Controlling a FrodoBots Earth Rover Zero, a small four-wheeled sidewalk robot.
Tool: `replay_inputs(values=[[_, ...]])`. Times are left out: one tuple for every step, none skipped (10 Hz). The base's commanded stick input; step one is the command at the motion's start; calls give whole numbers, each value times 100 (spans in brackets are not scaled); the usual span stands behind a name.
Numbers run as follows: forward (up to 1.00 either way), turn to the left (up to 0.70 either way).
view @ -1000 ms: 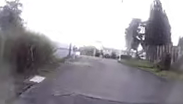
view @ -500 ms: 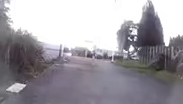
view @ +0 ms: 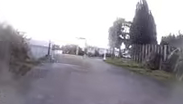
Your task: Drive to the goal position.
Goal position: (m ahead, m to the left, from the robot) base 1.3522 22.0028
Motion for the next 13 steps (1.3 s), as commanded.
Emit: replay_inputs(values=[[85,-34],[85,-34],[85,-34],[85,-34],[85,-34],[85,-34],[85,-34],[85,-34],[85,-34],[85,-34],[85,-34],[85,-34],[85,-34]])
